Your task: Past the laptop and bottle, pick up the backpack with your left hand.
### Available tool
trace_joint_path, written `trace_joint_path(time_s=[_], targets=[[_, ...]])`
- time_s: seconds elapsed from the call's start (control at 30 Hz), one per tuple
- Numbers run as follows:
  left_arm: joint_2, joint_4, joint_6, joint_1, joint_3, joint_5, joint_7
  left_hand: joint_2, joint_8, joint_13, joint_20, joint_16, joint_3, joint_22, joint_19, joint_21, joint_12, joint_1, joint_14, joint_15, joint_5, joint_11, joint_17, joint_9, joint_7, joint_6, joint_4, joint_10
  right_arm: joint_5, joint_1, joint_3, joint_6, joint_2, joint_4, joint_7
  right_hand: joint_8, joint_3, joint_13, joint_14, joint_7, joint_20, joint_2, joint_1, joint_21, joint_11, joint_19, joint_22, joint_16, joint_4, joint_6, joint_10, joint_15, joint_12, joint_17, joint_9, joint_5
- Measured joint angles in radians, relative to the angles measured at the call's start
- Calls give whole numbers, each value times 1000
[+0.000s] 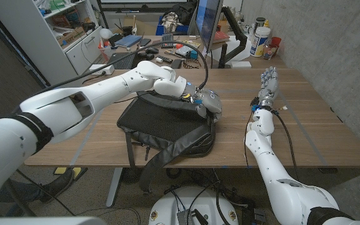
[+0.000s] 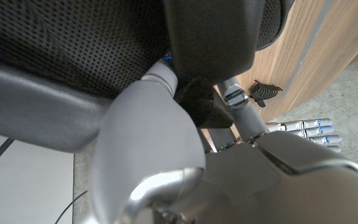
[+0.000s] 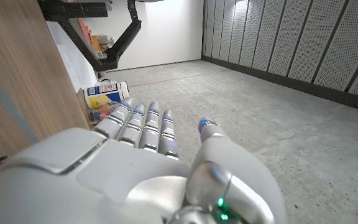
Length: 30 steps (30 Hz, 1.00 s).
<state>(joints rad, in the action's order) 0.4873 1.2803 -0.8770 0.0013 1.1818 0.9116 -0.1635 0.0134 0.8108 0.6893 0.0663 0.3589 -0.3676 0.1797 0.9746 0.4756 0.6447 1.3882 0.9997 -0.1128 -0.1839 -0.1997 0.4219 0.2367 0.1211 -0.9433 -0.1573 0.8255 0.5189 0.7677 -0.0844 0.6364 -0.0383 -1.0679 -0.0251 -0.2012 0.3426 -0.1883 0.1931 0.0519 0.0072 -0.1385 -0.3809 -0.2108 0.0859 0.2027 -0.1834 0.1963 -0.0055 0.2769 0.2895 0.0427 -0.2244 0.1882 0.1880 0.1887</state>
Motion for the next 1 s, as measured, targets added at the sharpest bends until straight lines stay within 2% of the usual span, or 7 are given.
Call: trace_joint_path(time_s=[0.3, 0.33, 0.6, 0.7, 1.0], targets=[[39, 54, 11, 26, -32, -12, 7, -3, 12, 0, -4, -23, 4, -1, 4, -1, 0, 3, 11, -10, -7, -2, -19, 2, 8, -18, 4, 16, -17, -2, 8, -19, 5, -3, -10, 0, 0, 0, 0, 0, 0, 0, 0, 0, 0, 0, 0, 0, 0, 0, 0, 0, 0, 0, 0, 0], [45, 63, 43, 29, -36, -20, 11, -4, 14, 0, -4, -25, 4, -1, 4, -1, 0, 4, 11, -10, -7, -2, -20, 2, 8, -18, 4, 19, -20, -2, 17, -22, 10, -25, -12, 0, 0, 0, 0, 0, 0, 0, 0, 0, 0, 0, 0, 0, 0, 0, 0, 0, 0, 0, 0, 0], [92, 130, 90, 54, -61, -23, 19, -3, 25, 0, -4, -46, 8, -3, 4, -2, -3, 3, 24, -23, -7, -3, -33, 4, 13, -24, 9, 34, -36, 6, 28, -37, 15, -60, -24, 0, 0, 0, 0, 0, 0, 0, 0, 0, 0, 0, 0, 0, 0, 0, 0, 0, 0, 0, 0, 0], [110, 158, 103, 63, -71, -20, 25, -2, 29, -1, -4, -50, 11, -4, 4, -3, -5, 2, 25, -25, -7, -6, -34, 4, 23, -34, 12, 40, -45, 8, 31, -44, 17, -70, -31, 0, 0, 0, 0, 0, 0, 0, 0, 0, 0, 0, 0, 0, 0, 0, 0, 0, 0, 0, 0, 0], [155, 225, 162, 91, -99, -19, 50, 2, 40, -1, -4, -58, 12, -5, 3, -4, -13, -2, 31, -30, -7, -4, -35, 5, 20, -49, 13, 50, -70, 14, 46, -61, 22, -104, -49, 0, 0, 0, 5, 0, 0, 0, 0, 0, -4, 0, 0, 0, 0, 0, 3, 6, 0, 0, 0, 0]])
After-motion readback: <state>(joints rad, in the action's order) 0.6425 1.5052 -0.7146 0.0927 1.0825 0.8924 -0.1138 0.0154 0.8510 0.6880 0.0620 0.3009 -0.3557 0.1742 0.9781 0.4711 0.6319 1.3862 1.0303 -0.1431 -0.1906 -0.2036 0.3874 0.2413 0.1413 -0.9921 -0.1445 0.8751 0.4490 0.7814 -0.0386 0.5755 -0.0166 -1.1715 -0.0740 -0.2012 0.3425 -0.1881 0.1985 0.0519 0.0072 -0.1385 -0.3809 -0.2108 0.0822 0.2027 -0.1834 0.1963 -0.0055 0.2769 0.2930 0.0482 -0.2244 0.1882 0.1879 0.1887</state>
